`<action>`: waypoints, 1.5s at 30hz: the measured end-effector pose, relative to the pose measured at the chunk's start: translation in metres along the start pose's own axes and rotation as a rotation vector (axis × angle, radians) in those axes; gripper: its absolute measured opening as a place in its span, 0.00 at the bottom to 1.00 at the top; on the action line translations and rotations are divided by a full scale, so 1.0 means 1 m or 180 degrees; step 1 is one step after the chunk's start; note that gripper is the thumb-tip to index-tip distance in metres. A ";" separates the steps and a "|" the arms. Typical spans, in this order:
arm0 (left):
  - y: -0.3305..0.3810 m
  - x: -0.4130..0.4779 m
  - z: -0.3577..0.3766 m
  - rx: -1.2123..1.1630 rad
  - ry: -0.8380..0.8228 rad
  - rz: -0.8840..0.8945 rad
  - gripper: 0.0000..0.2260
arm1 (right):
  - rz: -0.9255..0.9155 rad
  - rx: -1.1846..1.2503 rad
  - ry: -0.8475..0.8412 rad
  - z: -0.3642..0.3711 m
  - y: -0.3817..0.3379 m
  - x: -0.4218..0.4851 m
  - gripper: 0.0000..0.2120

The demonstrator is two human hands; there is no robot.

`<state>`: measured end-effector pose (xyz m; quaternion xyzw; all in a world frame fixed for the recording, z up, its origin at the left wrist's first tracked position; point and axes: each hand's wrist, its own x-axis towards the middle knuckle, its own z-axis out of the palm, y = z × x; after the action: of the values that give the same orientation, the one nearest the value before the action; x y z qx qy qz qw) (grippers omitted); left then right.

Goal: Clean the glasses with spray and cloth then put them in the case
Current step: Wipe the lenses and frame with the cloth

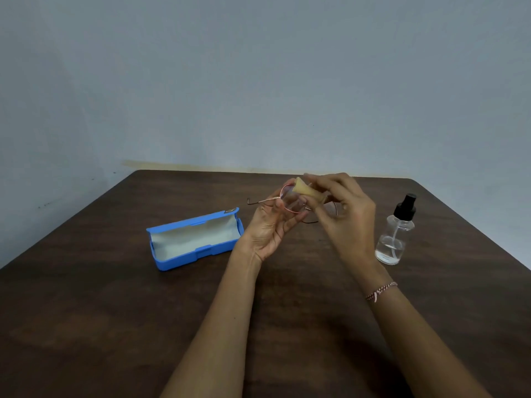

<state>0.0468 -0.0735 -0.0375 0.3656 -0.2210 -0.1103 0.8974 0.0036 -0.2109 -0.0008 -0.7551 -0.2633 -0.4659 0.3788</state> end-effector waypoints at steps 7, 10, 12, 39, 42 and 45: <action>-0.001 0.000 0.004 -0.0012 -0.0151 -0.0019 0.29 | -0.0264 -0.0088 -0.0226 0.006 -0.002 -0.005 0.13; 0.000 0.000 0.003 -0.0137 -0.0166 -0.0116 0.30 | -0.0349 -0.0159 -0.0278 0.006 0.000 -0.005 0.13; -0.001 0.000 0.003 -0.0107 -0.0141 -0.0155 0.30 | -0.0324 -0.0269 -0.0215 0.004 0.004 -0.005 0.12; -0.003 0.003 0.002 0.0431 -0.0078 -0.0159 0.26 | -0.0388 -0.0916 -0.0666 0.000 0.008 -0.002 0.15; -0.002 0.003 0.000 0.0409 -0.0045 -0.0120 0.26 | -0.0515 -0.1067 -0.0767 -0.001 0.006 -0.003 0.14; -0.003 0.003 0.001 0.0427 -0.0067 -0.0179 0.28 | -0.0319 -0.1087 -0.0624 -0.005 0.011 0.000 0.12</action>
<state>0.0485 -0.0769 -0.0379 0.4298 -0.2270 -0.1243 0.8650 0.0093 -0.2215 -0.0032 -0.8361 -0.2533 -0.4462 0.1941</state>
